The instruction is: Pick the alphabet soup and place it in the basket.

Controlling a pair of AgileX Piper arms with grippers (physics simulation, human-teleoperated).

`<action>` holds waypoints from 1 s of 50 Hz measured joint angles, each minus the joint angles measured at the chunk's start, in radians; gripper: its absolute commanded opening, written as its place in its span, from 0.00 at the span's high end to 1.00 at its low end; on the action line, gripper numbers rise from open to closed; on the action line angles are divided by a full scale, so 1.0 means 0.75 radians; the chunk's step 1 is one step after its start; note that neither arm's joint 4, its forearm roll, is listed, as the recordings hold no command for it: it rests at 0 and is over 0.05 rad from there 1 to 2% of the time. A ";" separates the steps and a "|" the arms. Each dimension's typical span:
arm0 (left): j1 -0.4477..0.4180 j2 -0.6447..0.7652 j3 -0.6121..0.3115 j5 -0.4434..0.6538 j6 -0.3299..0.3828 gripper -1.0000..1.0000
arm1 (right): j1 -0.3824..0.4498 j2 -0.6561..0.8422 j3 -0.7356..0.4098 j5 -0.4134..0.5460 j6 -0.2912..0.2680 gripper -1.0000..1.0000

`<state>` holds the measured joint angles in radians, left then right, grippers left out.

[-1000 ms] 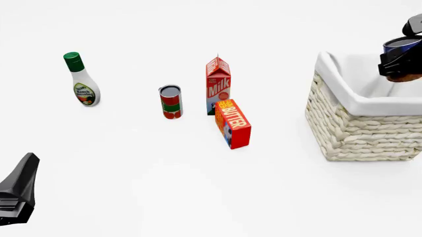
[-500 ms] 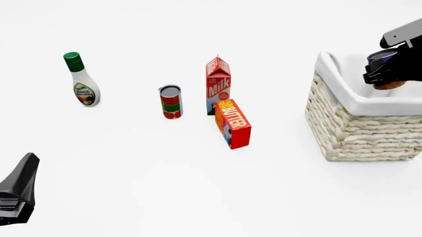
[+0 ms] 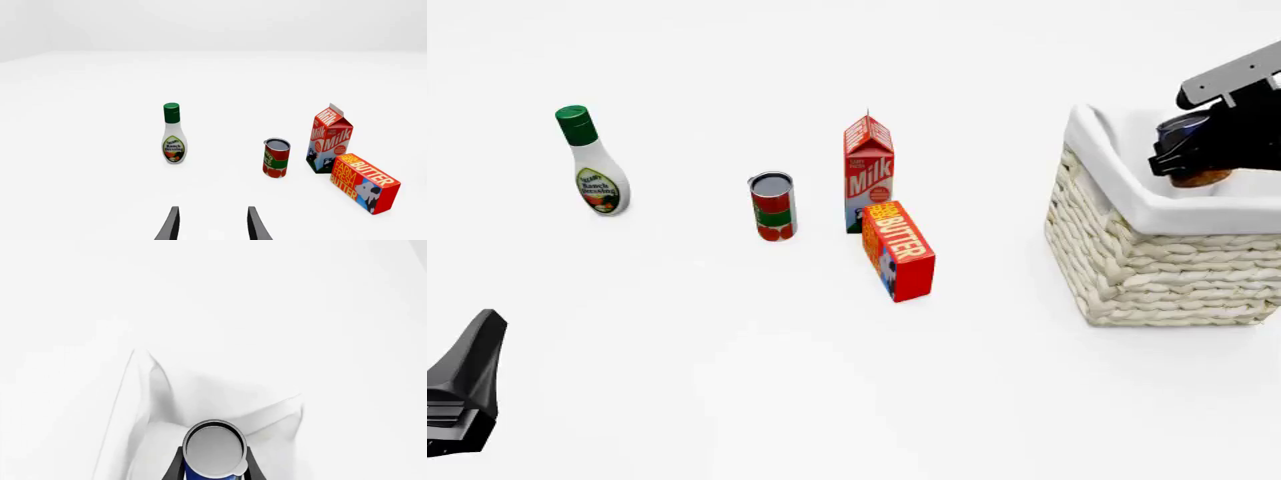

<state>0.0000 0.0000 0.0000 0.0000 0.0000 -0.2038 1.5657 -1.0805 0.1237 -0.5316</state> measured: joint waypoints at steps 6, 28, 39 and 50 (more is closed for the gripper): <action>0.000 0.000 0.000 0.000 0.000 0.00 | -0.004 0.036 -0.018 -0.010 -0.003 1.00; 0.000 0.000 0.000 0.000 0.000 0.00 | -0.017 0.137 -0.070 -0.036 -0.012 1.00; 0.000 0.000 0.000 0.000 0.000 0.00 | -0.022 0.176 -0.087 -0.045 -0.015 1.00; 0.000 0.000 0.000 0.000 0.000 0.00 | -0.023 0.207 -0.099 -0.053 -0.014 1.00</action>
<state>0.0000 0.0000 0.0000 0.0000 0.0000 -0.2212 1.7212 -1.1545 0.0841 -0.5424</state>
